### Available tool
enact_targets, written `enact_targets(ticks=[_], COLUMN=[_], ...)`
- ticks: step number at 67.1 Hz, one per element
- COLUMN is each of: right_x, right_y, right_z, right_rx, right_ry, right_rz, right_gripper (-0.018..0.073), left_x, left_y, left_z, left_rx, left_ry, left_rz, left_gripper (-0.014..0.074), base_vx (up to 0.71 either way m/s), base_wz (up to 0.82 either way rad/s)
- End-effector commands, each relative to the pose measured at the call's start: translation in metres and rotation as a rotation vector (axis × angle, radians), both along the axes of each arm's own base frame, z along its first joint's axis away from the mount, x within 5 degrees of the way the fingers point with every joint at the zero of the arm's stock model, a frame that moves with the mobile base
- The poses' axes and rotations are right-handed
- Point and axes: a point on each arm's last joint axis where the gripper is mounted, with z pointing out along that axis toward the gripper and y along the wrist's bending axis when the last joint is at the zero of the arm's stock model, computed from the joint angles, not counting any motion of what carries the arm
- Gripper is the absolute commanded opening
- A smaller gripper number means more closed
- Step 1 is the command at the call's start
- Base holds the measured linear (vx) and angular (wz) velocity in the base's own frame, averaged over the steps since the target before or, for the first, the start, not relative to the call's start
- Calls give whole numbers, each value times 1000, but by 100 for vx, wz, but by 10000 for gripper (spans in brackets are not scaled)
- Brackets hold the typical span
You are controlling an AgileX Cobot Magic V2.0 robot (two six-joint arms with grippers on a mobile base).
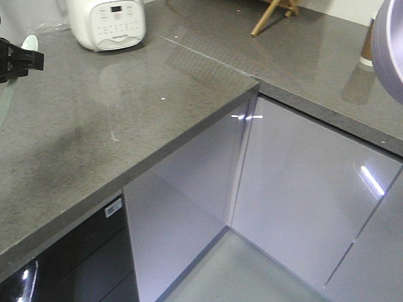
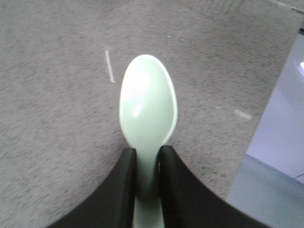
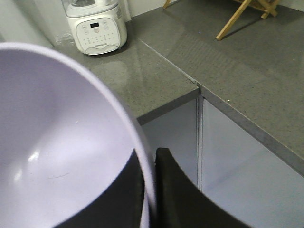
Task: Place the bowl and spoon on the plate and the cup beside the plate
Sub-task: 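Turn the base toward the adjacent counter carrying spoon and bowl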
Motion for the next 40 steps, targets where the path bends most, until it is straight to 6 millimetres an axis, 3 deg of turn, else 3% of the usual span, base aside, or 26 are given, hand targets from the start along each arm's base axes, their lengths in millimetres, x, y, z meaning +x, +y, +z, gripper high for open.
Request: enact_targets(ticks=[1,40], right_x=[-5,-5], right_y=[4,4], right_z=[17,17], right_rx=[20,20], right_ry=[-98,-98], right_rz=[-9,-9], right_gripper=[-4,-4], left_x=[-6,-6], left_y=[0,0], left_z=[23,23], left_rx=[-32,-32], left_ry=[-113,-113], left_rz=[11,11], left_gripper=[-7,-7], base_vx=[1,2], base_wz=[-31,-33])
